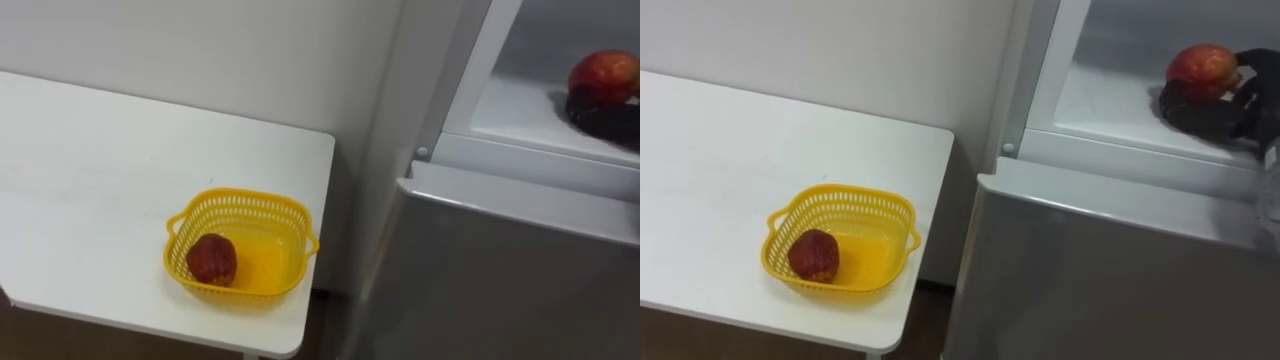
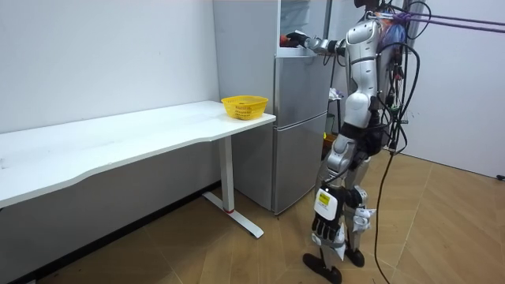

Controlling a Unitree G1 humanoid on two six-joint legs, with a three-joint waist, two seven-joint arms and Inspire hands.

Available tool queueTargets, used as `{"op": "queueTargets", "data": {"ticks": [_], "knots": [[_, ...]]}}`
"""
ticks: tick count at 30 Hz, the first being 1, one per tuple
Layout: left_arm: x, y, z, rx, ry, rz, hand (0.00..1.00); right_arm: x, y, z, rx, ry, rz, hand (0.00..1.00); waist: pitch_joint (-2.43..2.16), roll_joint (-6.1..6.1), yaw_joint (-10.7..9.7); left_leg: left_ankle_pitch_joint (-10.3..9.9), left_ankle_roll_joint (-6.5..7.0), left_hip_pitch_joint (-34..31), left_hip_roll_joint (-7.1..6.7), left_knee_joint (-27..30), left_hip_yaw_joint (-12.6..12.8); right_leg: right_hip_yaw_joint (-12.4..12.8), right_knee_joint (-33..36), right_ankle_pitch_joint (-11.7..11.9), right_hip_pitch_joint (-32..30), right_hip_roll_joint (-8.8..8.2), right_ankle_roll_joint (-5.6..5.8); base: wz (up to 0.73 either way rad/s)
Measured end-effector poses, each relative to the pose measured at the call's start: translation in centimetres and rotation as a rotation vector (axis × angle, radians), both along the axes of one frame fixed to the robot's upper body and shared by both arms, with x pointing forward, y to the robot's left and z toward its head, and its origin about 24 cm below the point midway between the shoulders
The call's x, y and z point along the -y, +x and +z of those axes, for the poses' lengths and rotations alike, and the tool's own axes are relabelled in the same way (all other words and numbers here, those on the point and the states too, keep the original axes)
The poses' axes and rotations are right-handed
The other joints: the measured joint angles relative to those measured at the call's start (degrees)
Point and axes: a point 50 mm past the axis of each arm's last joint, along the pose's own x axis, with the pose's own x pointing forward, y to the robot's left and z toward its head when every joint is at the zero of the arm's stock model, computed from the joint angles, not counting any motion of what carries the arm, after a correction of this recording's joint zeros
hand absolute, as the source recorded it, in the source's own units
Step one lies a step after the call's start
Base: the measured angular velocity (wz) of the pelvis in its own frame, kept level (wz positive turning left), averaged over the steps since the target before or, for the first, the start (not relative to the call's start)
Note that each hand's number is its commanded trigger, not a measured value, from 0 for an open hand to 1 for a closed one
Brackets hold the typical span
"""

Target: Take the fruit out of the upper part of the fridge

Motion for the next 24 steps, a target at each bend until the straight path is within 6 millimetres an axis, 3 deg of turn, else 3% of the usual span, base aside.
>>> {"op": "queueTargets", "data": {"ticks": [8, 12, 14, 16, 21, 24], "knots": [[0.0, 0.5, 0.1, 0.03, 0.004, -0.012, 0.0, -1.0, 0.1, 0.9, 0.052, 0.036, 0.053, 1.0, -0.18, 0.08, -0.6, 0.0, 0.01, 0.0, -0.28, 0.3, 0.1, 0.2, -0.2, -0.2, -0.1, -0.02, -0.24, 0.0], [0.0, 0.1, 0.1, 0.026, 0.009, -0.001, 0.0, -3.5, -0.6, 1.8, 0.135, 0.011, 0.171, 1.0, -0.72, 0.48, -1.9, 0.0, 0.02, 0.2, -0.25, 0.4, 0.1, 0.0, -0.1, -0.2, 0.4, -0.06, -0.17, 0.06], [0.1, 0.2, 0.1, 0.031, 0.009, -0.002, 0.0, -4.3, -1.0, 1.2, 0.152, 0.021, 0.208, 1.0, -0.75, 0.61, -2.0, 0.0, 0.03, 1.1, -0.1, 0.5, 0.3, 0.5, -0.2, -0.2, 1.4, -0.05, -0.16, 0.1], [0.4, 0.3, -0.1, 0.041, -0.003, 0.007, 0.0, -5.2, -1.3, 0.6, 0.158, 0.021, 0.249, 1.0, -0.95, 1.19, -2.3, -0.1, 0.16, 1.7, -0.03, 0.5, 0.3, 0.4, -0.2, -0.2, 2.2, 0.0, -0.12, 0.07], [1.7, -0.1, -0.6, 0.047, -0.025, 0.016, 0.0, -6.2, -2.3, 0.6, 0.254, 0.047, 0.273, 1.0, -0.9, 3.42, -2.7, -0.2, 0.2, 3.1, -0.13, 0.2, 0.3, 0.7, -0.2, -0.2, 3.6, -0.15, -0.08, 0.0], [2.1, -0.5, -0.7, 0.051, -0.036, 0.034, 0.0, -6.4, -3.5, 0.9, 0.338, 0.067, 0.28, 1.0, -1.04, 4.07, -2.9, -0.1, 0.26, 4.5, 0.04, -0.4, 1.7, 1.7, -0.7, -0.5, 4.2, -0.2, -0.02, -0.14]]}}
